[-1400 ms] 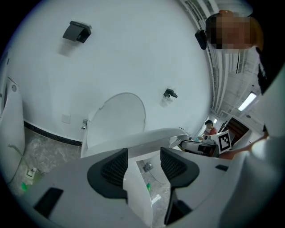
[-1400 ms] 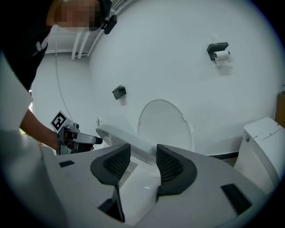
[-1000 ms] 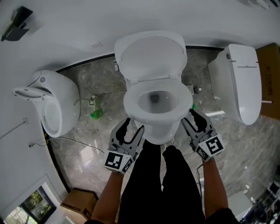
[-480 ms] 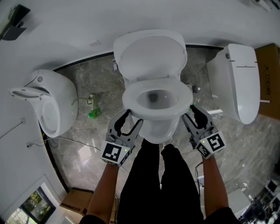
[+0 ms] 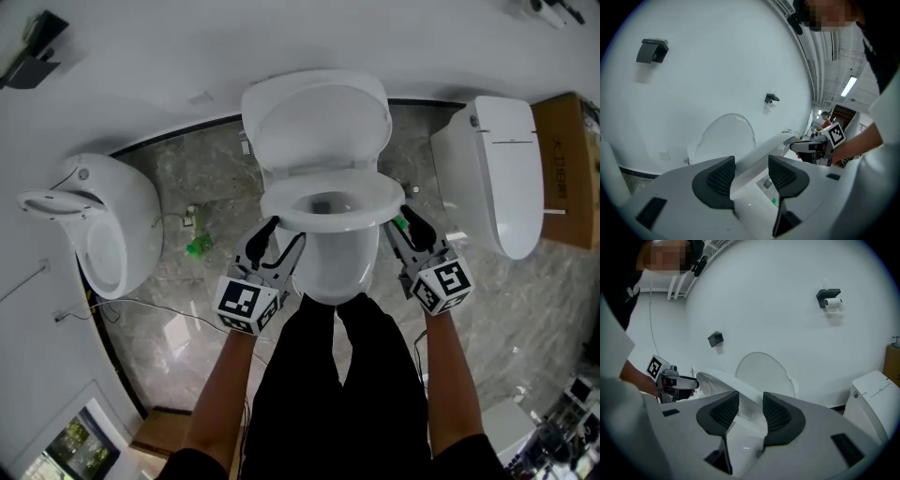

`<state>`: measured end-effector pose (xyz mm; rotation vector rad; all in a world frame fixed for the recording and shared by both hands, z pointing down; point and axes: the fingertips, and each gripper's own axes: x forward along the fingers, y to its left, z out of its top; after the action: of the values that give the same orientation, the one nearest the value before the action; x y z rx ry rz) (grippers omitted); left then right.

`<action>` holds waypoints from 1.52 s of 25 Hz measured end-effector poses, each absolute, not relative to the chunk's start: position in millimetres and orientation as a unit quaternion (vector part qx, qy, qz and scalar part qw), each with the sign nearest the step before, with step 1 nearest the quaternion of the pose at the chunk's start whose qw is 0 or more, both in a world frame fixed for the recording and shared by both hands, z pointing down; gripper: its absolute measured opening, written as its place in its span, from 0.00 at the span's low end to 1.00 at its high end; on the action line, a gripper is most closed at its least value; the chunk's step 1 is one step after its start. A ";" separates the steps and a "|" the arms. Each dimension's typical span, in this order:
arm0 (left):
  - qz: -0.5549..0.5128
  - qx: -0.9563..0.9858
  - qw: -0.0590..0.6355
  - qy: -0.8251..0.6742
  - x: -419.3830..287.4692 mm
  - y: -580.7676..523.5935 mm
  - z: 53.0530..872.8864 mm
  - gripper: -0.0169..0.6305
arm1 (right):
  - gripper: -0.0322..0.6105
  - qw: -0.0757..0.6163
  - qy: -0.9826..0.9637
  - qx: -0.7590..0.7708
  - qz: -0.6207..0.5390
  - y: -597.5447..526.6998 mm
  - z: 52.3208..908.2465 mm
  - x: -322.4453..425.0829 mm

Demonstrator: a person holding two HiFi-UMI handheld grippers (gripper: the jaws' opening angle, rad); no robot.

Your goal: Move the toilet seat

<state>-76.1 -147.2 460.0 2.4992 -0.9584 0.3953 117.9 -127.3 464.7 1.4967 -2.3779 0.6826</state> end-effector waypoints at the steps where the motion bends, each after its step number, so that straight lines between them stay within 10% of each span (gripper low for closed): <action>1: 0.152 0.901 0.215 -0.345 -75.0 -148.4 460.2 0.38 | 0.32 0.124 -0.814 0.516 0.237 -128.9 463.9 118.5; 38: 0.131 0.837 0.280 -0.450 -59.5 -268.0 449.2 0.42 | 0.29 0.068 -0.803 0.522 0.280 -245.4 445.9 136.1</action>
<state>-59.5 -268.0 449.2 2.2448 -1.2075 0.3508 136.1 -245.4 445.9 1.5723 -2.4194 0.8441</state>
